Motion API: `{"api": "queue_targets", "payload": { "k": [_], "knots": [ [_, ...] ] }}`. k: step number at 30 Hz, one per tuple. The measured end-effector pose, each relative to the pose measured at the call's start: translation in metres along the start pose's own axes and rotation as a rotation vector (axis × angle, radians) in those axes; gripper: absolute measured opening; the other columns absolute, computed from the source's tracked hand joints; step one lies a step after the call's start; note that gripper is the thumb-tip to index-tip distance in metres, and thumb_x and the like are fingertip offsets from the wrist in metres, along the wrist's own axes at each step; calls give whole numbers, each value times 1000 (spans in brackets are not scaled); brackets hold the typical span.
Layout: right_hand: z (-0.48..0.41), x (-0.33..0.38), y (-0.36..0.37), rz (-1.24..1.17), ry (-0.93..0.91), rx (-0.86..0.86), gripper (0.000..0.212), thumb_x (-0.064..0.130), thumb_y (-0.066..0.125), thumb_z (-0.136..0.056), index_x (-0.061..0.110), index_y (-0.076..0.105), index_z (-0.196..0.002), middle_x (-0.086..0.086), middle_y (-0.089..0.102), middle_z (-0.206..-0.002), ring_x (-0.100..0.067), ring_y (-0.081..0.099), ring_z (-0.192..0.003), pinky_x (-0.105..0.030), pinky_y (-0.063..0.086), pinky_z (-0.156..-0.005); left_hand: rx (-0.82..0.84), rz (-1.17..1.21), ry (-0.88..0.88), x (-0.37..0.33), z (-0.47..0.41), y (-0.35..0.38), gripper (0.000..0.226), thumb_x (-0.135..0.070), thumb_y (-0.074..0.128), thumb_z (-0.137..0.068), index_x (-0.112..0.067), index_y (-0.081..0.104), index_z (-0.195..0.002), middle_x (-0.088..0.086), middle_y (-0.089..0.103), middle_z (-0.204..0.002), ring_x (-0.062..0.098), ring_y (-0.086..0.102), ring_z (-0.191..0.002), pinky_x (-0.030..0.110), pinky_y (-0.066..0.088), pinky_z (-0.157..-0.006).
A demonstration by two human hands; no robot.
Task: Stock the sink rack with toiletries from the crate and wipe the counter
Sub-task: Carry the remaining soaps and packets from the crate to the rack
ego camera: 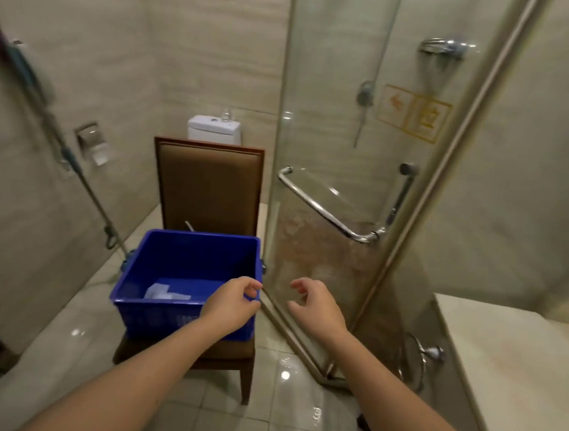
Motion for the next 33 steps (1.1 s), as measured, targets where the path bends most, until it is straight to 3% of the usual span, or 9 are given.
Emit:
{"api": "queue_targets", "payload": {
  "k": [11,21,29,33],
  "knots": [
    [-99,51,78,7,-182,236,43,24,61,-88,26,54,-131,6,51,-132,-10,55,-112,-30,52,-91,-210,41,-258,82,-35,-56,34,-27,62,-90,-34,55,-122,-19,54,-104,4,58,-94,32,54,-84],
    [-171,65,122,5,-309,393,40,23,61,-90,26,54,-130,5,52,-131,-11,55,-108,-31,51,-93,-348,104,-412,130,-62,-72,36,-23,60,-91,-31,53,-126,-10,55,-120,11,57,-105,32,52,-86],
    [-208,64,162,8,-308,511,43,25,61,-89,26,52,-131,3,50,-133,-14,57,-105,-36,52,-92,-391,55,-527,169,-76,-85,41,-25,63,-89,-31,51,-128,-6,51,-129,12,61,-100,24,52,-71],
    [-226,58,183,-7,-262,536,45,24,60,-90,26,50,-133,3,50,-133,-15,58,-106,-38,52,-92,-391,32,-574,190,-92,-88,43,-23,62,-90,-27,50,-131,-5,49,-132,13,59,-102,26,52,-77]
  ]
}}
Point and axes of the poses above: each hand's wrist, its own z-axis away from the middle knuckle, its own y-axis out of the palm, x = y × z, the point moved 8 cm from there along -z, towards the middle knuckle
